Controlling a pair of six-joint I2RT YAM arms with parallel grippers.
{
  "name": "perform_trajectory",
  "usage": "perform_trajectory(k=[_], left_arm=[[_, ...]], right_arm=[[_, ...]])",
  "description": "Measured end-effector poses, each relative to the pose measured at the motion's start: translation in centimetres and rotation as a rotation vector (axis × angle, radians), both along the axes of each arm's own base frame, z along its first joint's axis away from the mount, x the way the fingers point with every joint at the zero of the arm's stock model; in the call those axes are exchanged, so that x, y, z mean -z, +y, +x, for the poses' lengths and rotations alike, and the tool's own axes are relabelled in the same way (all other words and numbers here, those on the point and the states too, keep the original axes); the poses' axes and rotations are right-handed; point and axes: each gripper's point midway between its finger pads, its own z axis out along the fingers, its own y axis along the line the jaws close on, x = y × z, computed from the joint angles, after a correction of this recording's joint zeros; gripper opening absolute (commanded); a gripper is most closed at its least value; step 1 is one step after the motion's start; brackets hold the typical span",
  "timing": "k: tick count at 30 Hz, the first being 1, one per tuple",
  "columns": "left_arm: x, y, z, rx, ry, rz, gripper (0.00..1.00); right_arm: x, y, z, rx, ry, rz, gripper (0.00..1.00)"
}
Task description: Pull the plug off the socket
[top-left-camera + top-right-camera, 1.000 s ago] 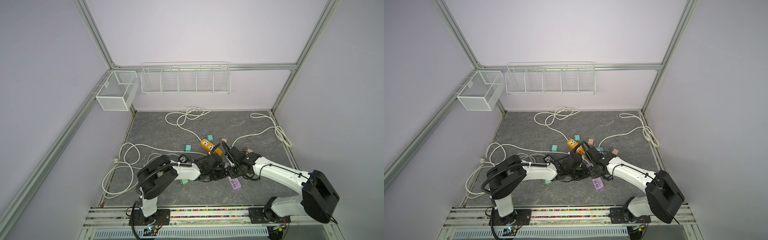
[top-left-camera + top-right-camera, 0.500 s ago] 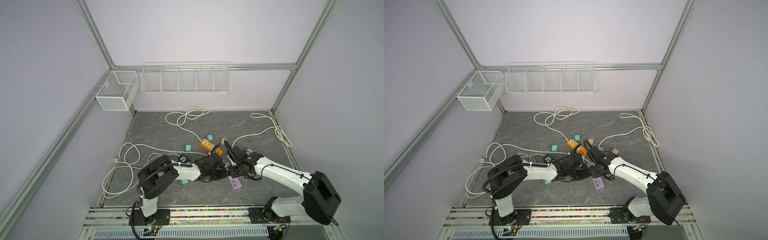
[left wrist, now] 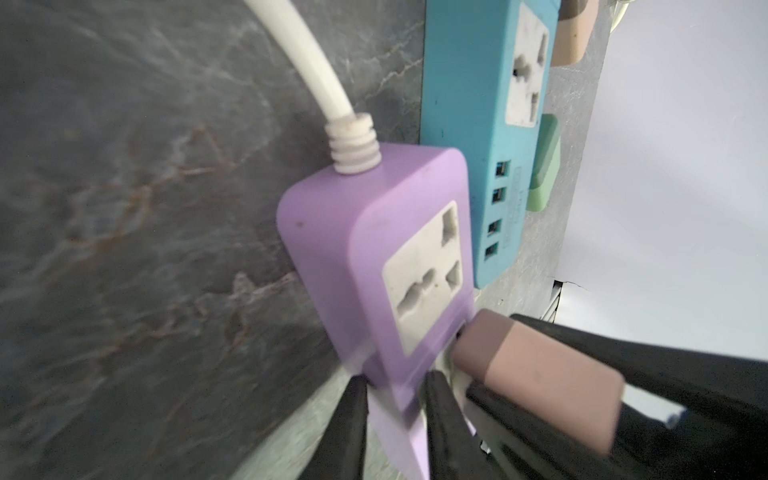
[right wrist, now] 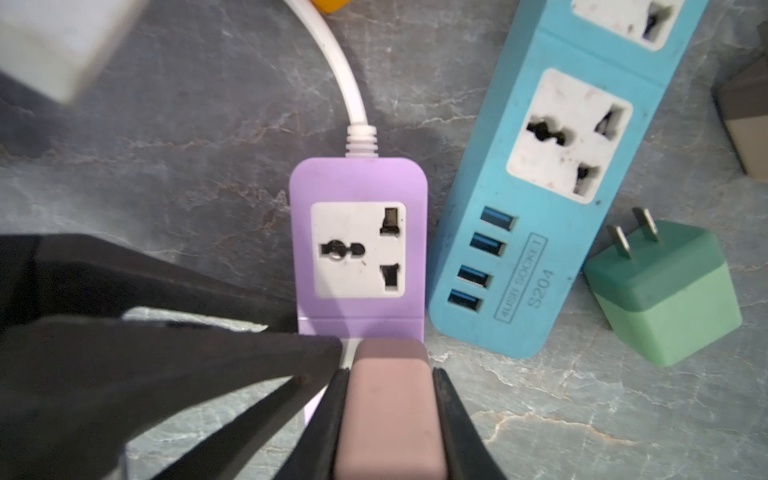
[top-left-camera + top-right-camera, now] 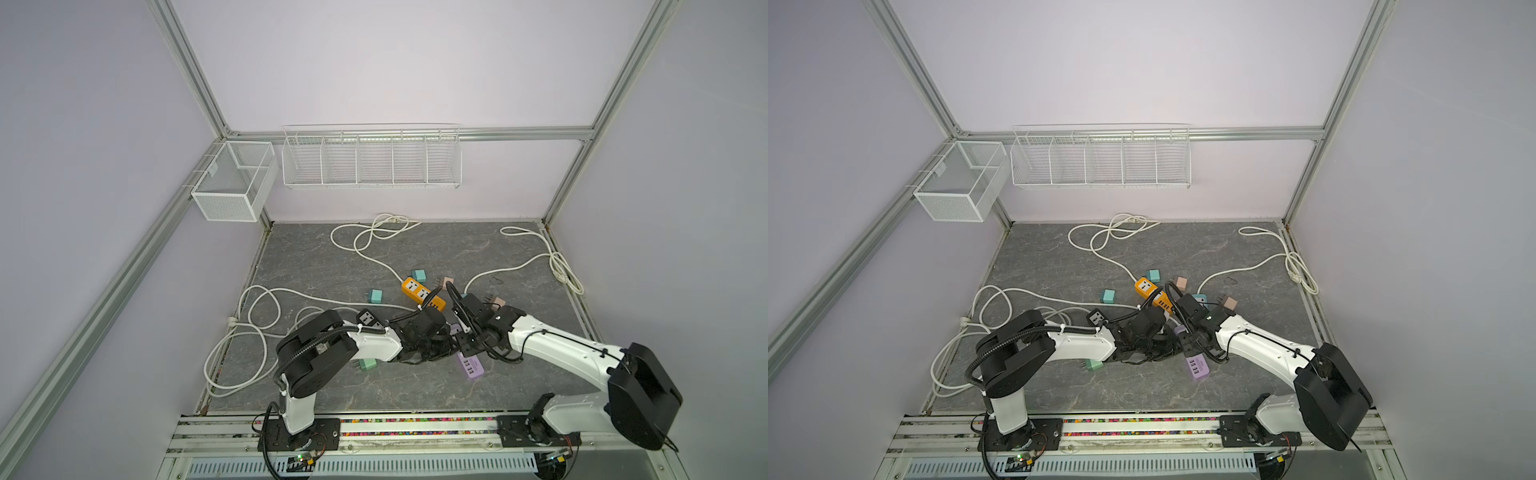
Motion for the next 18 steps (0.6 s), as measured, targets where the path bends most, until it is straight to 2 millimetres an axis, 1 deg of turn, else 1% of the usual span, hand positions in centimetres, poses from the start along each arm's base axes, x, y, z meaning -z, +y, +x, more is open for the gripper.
perform_trajectory(k=[5, 10, 13, 15, 18], left_arm=[[0.0, 0.0, 0.0, 0.001, 0.001, 0.000, 0.24], [0.0, 0.0, 0.0, 0.001, 0.000, 0.000, 0.24], [0.0, 0.0, 0.0, 0.001, 0.000, 0.001, 0.23], [0.0, 0.0, 0.0, 0.000, 0.000, 0.000, 0.23], [0.0, 0.0, 0.0, 0.001, 0.000, 0.001, 0.23]], right_arm=[[-0.1, 0.3, -0.2, -0.022, -0.001, 0.002, 0.20], [-0.2, -0.2, 0.0, 0.004, 0.002, 0.023, 0.20], [-1.3, -0.2, 0.0, 0.018, -0.007, 0.073, 0.20], [-2.1, 0.1, 0.3, 0.017, -0.030, 0.107, 0.20], [-2.7, 0.2, 0.4, 0.016, -0.046, 0.121, 0.20]])
